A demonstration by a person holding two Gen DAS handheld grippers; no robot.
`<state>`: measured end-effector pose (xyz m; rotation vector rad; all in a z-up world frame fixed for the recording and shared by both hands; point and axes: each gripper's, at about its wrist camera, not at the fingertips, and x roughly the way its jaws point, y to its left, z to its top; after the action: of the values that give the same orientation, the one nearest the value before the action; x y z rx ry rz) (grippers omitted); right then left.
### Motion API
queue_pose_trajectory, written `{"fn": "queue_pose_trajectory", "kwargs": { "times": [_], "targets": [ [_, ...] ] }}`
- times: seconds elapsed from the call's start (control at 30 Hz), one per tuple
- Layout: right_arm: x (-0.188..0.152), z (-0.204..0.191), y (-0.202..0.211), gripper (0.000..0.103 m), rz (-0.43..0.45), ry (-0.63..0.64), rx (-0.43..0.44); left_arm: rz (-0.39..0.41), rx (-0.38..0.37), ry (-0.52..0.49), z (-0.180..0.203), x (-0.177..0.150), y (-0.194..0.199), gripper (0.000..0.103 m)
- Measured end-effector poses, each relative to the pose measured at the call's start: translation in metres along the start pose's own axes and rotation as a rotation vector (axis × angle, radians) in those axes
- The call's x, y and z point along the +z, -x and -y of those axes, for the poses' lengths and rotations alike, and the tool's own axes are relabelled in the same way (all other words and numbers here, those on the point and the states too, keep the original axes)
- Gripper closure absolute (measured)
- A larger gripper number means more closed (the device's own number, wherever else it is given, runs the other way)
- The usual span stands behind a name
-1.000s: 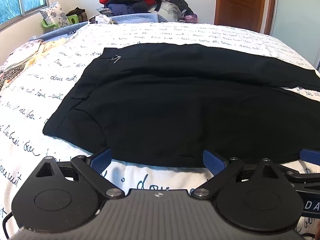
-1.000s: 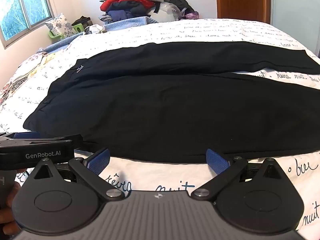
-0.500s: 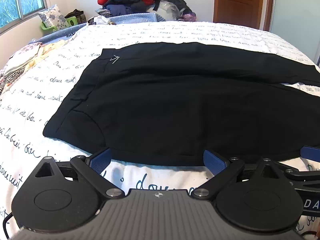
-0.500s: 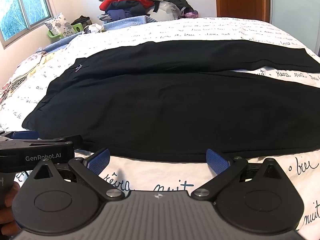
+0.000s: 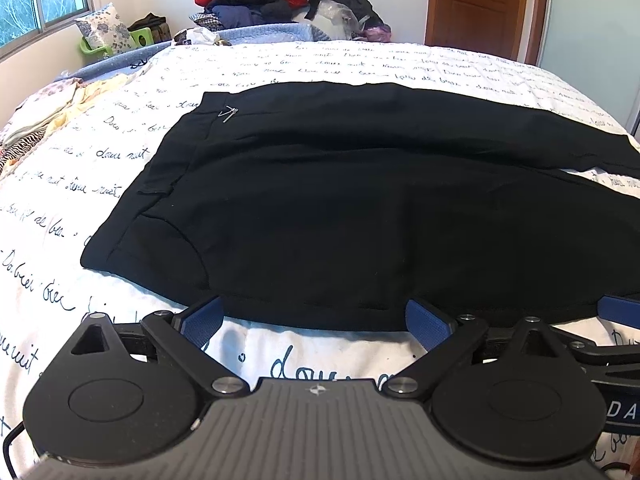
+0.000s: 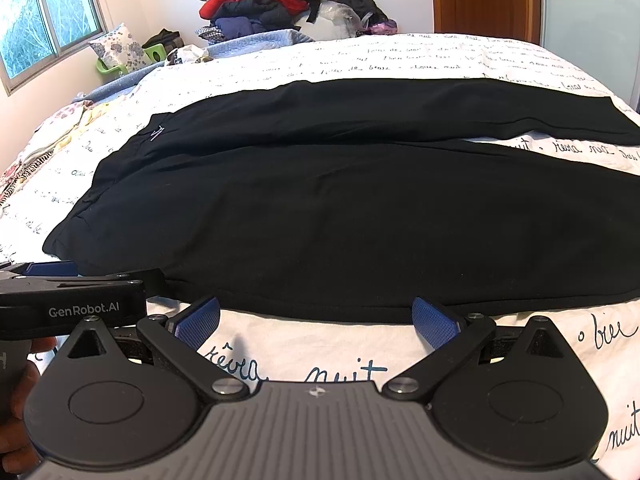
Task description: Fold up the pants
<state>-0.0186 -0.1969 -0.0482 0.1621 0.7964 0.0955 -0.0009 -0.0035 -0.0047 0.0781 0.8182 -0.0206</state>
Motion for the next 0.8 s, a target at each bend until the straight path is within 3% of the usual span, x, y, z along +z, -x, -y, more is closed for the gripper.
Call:
{"fn": "queue_pose_trajectory", "kwargs": {
  "times": [0.8],
  "targets": [
    [-0.0005, -0.0012, -0.0003, 0.000, -0.005, 0.009, 0.004, -0.017, 0.015, -0.024, 0.0033, -0.0017, -0.0034, 0.006]
  ]
}}
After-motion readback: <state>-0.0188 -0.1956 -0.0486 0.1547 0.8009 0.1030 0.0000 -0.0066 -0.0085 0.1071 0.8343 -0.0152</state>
